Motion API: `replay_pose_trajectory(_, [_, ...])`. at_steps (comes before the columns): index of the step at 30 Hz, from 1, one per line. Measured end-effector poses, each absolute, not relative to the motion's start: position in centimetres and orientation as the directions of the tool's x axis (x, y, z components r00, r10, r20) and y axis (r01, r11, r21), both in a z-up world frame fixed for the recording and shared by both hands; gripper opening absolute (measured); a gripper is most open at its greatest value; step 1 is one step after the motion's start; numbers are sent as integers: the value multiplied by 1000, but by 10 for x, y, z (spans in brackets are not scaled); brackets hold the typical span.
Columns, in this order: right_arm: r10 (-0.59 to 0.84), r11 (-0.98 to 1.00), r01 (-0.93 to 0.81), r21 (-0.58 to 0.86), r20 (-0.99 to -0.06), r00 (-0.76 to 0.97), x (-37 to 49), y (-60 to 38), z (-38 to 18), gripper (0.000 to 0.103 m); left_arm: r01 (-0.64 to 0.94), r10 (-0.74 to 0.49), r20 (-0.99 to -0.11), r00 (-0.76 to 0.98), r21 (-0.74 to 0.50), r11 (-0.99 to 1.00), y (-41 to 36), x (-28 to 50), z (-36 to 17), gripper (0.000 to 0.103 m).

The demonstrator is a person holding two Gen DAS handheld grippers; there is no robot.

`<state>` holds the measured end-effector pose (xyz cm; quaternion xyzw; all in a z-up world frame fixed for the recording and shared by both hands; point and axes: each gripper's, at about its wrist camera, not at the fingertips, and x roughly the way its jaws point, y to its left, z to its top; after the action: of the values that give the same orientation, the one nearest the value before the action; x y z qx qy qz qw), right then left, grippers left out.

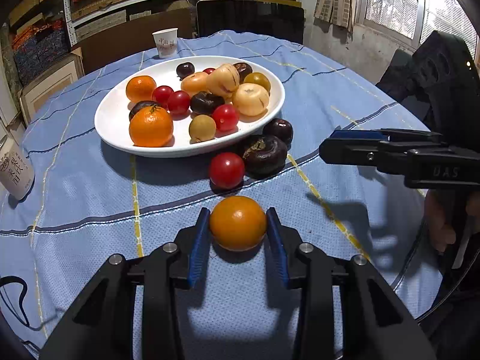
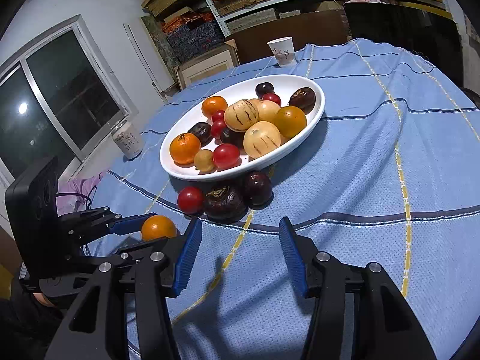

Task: Organize fruits
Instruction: 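Grasp an orange with the left tool while the right tool grasps a dark purple fruit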

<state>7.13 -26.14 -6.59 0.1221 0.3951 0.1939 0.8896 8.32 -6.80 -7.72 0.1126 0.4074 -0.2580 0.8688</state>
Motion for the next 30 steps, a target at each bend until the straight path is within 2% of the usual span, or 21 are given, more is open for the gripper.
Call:
replay_pose_trajectory(4, [431,900,-246,359,-663,612,73,-259,-66,54,551,-490,-706,510,-169,817,-45,85,-70,37])
replay_pose_trajectory(8, [387,922,-249,297,-692,609,75,-249,-65,53,504,-519,-679,519,-246,828,-32,92,-70,37])
replay_pose_trajectory(12, [309,951,-225,213,-708,635,88,-239,-57,48,498,-522,-685,508,-262,827,-34,93,-71,37])
replay_pose_trajectory(17, [271,963,-171,210,-753,600,119,-240,-67,40,506,-528,-685,502,-263,821,-35,92,-70,37])
replay_pose_trajectory(24, [274,962,-162,222,-768,579,134,-241,-73,39,511,-540,-694,475,-282,812,-37,97,-75,37])
replay_pose_trajectory(30, [237,967,-210,147,-822,517,131,-236,-68,46,513,-543,-694,472,-285,810,-38,97,-76,37])
